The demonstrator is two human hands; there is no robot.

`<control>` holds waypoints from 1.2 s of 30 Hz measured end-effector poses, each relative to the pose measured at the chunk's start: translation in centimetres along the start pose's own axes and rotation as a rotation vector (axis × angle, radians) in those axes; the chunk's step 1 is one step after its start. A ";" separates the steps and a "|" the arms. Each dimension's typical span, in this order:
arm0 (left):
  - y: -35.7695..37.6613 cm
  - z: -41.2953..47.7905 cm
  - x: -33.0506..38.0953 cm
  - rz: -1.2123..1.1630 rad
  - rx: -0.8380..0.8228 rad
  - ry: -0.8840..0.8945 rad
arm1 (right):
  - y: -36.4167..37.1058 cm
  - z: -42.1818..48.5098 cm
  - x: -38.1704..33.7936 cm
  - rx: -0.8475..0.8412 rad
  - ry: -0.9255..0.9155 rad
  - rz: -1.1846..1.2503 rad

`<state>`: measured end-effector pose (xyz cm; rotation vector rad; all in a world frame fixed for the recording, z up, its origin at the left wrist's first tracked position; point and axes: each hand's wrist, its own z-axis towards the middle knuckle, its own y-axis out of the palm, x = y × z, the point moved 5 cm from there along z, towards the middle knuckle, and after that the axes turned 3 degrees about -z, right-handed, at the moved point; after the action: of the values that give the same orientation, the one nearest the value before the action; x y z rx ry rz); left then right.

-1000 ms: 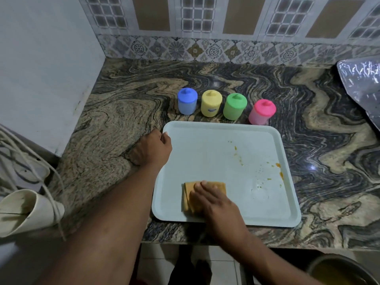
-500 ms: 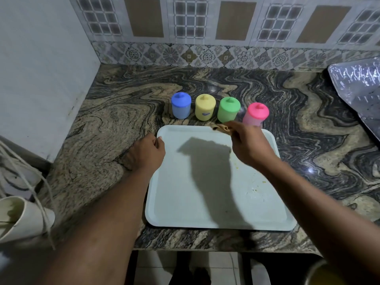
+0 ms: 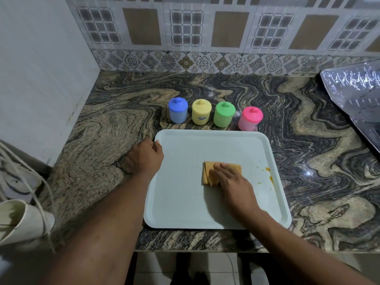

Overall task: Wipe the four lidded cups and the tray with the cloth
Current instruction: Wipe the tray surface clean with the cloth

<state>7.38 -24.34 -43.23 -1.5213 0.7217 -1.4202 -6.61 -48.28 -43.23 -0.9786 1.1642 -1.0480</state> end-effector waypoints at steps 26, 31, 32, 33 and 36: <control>6.1 -11.1 10.6 0.052 -0.220 0.639 | -7.3 7.3 10.4 -0.038 0.127 0.069; 6.5 -10.3 9.7 0.041 -0.223 0.593 | -2.2 5.6 9.8 -0.145 0.115 -0.012; 6.5 -10.3 9.9 0.040 -0.219 0.594 | -1.9 4.8 9.4 -0.108 0.138 -0.009; 6.5 -10.4 10.1 0.036 -0.225 0.592 | -1.6 3.9 8.8 -0.084 0.147 -0.010; 6.4 -10.6 9.9 0.047 -0.239 0.584 | -1.4 0.0 6.6 -0.077 0.091 -0.010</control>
<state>-0.24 -38.07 -45.25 -1.2467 1.3082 -1.8127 -6.21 -55.02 -43.33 -1.0061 1.2833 -1.0712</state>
